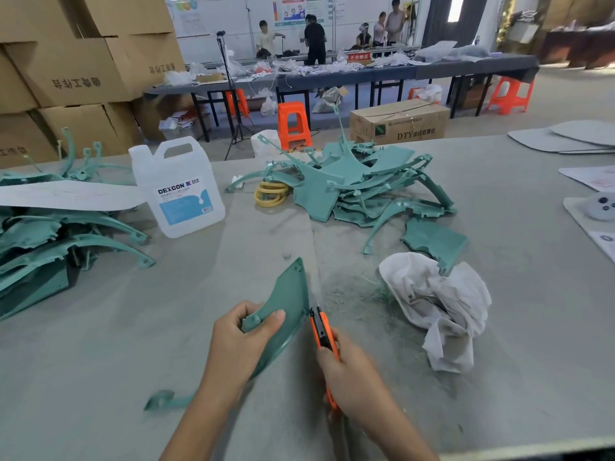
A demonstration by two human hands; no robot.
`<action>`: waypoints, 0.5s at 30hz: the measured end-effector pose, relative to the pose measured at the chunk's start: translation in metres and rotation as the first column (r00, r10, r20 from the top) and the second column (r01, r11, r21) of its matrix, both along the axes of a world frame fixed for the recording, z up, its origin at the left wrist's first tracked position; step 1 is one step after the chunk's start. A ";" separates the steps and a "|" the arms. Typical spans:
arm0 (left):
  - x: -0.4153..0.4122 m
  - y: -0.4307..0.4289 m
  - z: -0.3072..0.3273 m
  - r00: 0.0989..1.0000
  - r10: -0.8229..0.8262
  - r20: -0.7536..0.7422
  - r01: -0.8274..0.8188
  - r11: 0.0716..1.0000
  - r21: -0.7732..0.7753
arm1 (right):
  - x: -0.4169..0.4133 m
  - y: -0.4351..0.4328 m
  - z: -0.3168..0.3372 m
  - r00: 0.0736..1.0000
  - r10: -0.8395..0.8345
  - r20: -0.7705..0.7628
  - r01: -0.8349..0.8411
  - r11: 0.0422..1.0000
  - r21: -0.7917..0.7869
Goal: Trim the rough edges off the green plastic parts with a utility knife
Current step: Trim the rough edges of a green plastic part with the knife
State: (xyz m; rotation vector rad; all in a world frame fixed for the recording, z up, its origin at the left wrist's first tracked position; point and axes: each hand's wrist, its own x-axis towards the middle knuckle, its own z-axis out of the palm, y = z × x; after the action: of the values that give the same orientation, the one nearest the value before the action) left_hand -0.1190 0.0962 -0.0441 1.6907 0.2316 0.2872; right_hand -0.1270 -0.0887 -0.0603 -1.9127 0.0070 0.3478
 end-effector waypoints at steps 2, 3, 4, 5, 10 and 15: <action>-0.002 -0.008 -0.003 1.000 -0.029 -0.005 0.028 0.999 -0.026 | -0.002 0.001 -0.001 1.000 0.012 0.006 -0.012 1.000 0.000; -0.003 -0.011 -0.005 0.998 -0.061 0.001 0.061 0.997 -0.043 | -0.003 0.002 0.000 1.000 0.015 0.007 -0.015 1.000 0.002; -0.004 -0.014 -0.006 0.996 -0.086 0.009 0.087 0.995 -0.055 | -0.004 0.003 -0.001 1.000 0.013 0.009 -0.013 1.000 0.009; -0.004 -0.017 -0.007 0.995 -0.096 0.024 0.097 0.994 -0.054 | -0.004 0.005 -0.001 1.000 0.009 0.016 -0.010 1.000 0.013; -0.002 -0.028 -0.004 0.998 -0.039 0.057 0.040 0.999 -0.009 | -0.004 0.007 -0.005 0.999 -0.019 0.041 0.019 1.000 -0.006; -0.007 -0.033 -0.004 0.994 -0.051 0.092 0.042 0.994 0.101 | -0.008 0.007 -0.012 0.999 -0.014 0.052 0.014 1.000 -0.001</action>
State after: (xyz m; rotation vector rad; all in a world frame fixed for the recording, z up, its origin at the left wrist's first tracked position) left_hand -0.1265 0.0632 -0.0484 1.7729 0.1092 0.3480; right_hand -0.1352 -0.0813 -0.0726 -1.9221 -0.0135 0.2886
